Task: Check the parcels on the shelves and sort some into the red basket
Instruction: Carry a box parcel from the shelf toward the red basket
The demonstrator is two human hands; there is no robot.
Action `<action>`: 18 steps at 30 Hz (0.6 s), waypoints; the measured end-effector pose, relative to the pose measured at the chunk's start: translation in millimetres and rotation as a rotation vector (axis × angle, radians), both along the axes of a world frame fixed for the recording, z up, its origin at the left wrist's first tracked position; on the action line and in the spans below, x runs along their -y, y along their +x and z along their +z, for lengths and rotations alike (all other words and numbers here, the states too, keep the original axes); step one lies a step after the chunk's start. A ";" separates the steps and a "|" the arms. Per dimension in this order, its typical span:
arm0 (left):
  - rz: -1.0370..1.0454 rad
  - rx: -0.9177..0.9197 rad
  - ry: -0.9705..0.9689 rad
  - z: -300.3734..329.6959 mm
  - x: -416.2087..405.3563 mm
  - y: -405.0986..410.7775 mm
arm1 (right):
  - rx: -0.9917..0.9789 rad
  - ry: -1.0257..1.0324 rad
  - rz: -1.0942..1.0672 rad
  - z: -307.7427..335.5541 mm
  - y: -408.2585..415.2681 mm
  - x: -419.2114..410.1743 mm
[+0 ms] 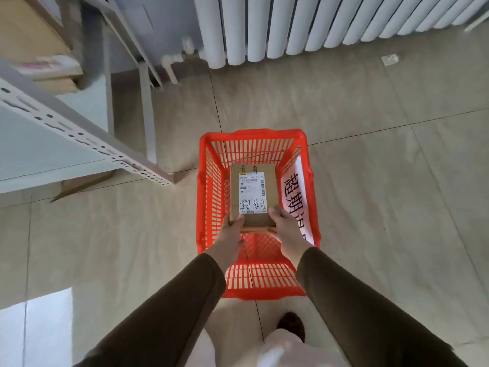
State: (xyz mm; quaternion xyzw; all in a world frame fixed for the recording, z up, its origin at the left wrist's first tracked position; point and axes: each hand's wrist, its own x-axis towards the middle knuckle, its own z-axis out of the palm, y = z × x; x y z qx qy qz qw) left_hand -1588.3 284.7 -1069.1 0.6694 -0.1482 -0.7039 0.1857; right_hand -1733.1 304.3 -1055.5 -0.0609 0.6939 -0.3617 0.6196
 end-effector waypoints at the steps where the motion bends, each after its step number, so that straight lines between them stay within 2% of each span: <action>1: 0.024 0.017 0.015 -14.1 3.1 -0.1 | 0.003 -0.011 0.009 -14.1 2.0 3.7; 7: 0.155 0.107 0.024 -84.8 14.3 -0.7 | 0.005 -0.038 0.047 -84.8 14.1 29.2; 10: 0.243 0.124 0.050 -149.6 16.6 6.1 | -0.010 -0.045 0.082 -107.7 18.0 38.8; 15: 0.258 0.184 0.097 -135.1 26.1 1.6 | -0.067 -0.025 0.116 -123.6 23.5 49.9; 18: 0.181 0.235 0.090 -123.5 28.0 0.8 | -0.098 0.009 0.077 -129.0 27.6 51.8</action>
